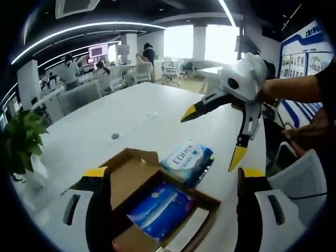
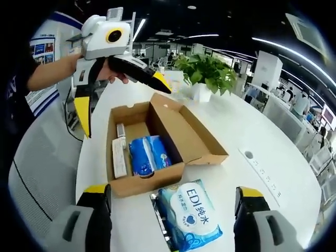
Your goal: Operate the shoe box by opening the lid, removing the specified soft item, and placing it in the target area until the item is outside and the box remains undamaged.
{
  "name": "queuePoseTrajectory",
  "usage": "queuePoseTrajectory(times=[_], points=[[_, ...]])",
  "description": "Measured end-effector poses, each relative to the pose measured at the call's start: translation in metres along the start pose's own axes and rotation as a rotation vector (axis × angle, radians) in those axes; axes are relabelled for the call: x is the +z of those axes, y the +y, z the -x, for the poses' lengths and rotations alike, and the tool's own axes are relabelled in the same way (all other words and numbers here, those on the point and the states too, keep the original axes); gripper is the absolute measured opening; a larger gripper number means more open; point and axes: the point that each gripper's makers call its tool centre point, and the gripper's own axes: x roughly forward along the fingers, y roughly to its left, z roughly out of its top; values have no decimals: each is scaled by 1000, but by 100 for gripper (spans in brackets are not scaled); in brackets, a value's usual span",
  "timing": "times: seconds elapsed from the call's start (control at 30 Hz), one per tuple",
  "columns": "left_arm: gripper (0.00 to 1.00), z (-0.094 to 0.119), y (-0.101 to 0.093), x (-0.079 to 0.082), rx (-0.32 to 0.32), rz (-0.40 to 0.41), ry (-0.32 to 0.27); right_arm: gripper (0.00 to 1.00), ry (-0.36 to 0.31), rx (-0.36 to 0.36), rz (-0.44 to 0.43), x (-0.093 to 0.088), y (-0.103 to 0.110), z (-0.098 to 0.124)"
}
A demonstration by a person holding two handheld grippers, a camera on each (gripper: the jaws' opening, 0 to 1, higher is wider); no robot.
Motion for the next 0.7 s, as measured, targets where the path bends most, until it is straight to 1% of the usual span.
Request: queuePoseTrajectory(times=[0.37,0.6,0.7], points=[[99,23,3,-4,35,10,-33,95,-21,23,25,13,9,-8],[99,34,5,-16,67,3,-27,92,-24,40,49,19,15,-16],[99,39,6,-21,71,24,-33,91,-27,43,63,22,18,-20]])
